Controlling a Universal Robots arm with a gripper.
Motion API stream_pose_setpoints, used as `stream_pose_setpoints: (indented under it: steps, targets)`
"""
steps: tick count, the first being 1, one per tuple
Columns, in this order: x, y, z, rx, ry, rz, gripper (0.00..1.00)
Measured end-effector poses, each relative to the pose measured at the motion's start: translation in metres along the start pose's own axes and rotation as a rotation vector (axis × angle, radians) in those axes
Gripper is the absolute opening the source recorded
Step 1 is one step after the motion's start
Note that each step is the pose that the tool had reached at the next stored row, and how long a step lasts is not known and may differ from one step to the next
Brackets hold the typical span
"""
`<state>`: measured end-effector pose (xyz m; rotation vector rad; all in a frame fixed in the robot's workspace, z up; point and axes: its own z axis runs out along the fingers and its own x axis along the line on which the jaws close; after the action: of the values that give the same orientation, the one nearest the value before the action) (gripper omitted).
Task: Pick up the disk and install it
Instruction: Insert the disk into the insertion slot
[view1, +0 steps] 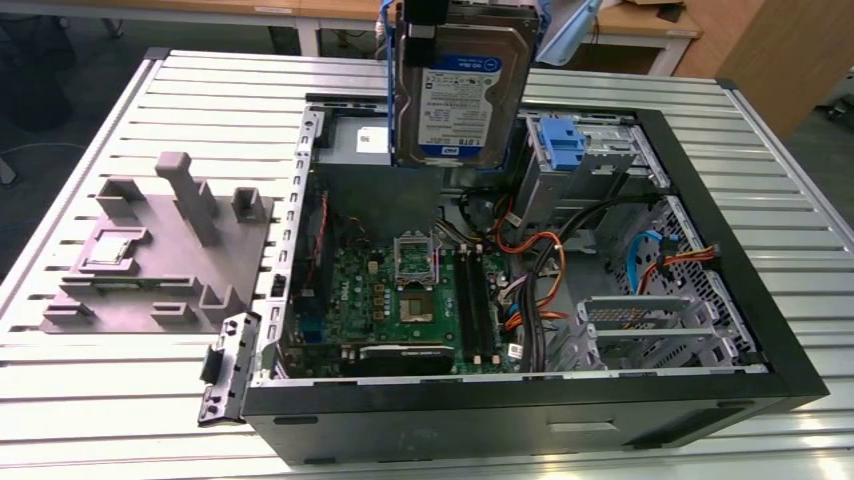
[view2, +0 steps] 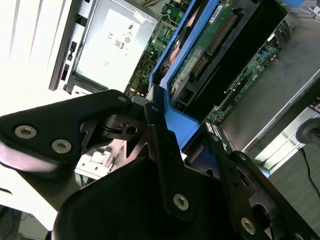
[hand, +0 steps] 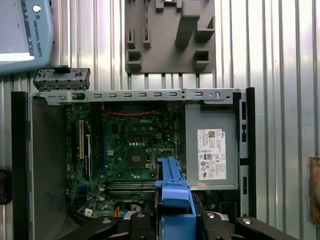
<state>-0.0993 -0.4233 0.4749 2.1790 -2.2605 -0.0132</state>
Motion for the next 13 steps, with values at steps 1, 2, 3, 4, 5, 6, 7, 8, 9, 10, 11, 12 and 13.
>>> stream_pose_setpoints:
  steps: [1, 2, 3, 4, 5, 6, 7, 8, 9, 10, 11, 12, 13]
  targets:
    - [0.0006, -0.0001, 0.0000, 0.0000, 0.0002, 0.000, 0.36]
    - [0.0013, -0.0001, 0.0000, -0.0001, 0.0005, 0.000, 0.36]
    - [0.0019, -0.0001, -0.0001, -0.0001, 0.0011, 0.000, 0.36]
    - [0.0028, -0.0002, -0.0001, -0.0001, 0.0014, 0.000, 0.36]
    - [0.0039, -0.0002, 0.0000, -0.0001, 0.0015, 0.000, 0.36]
    - [0.0053, -0.0002, 0.0000, 0.0000, 0.0015, 0.000, 0.36]
    - [0.0068, -0.0003, 0.0001, -0.0001, 0.0016, 0.000, 0.36]
    - [0.0081, -0.0003, 0.0002, -0.0001, 0.0015, 0.000, 0.36]
    - [0.0093, -0.0004, 0.0003, 0.0000, 0.0015, 0.000, 0.36]
    - [0.0101, -0.0004, 0.0003, -0.0001, 0.0015, 0.000, 0.36]
    - [0.0104, -0.0004, 0.0004, 0.0000, 0.0015, 0.000, 0.36]
    - [0.0105, -0.0004, 0.0004, 0.0000, 0.0017, 0.000, 0.36]
    - [0.0105, -0.0004, 0.0004, 0.0000, 0.0018, 0.000, 0.36]
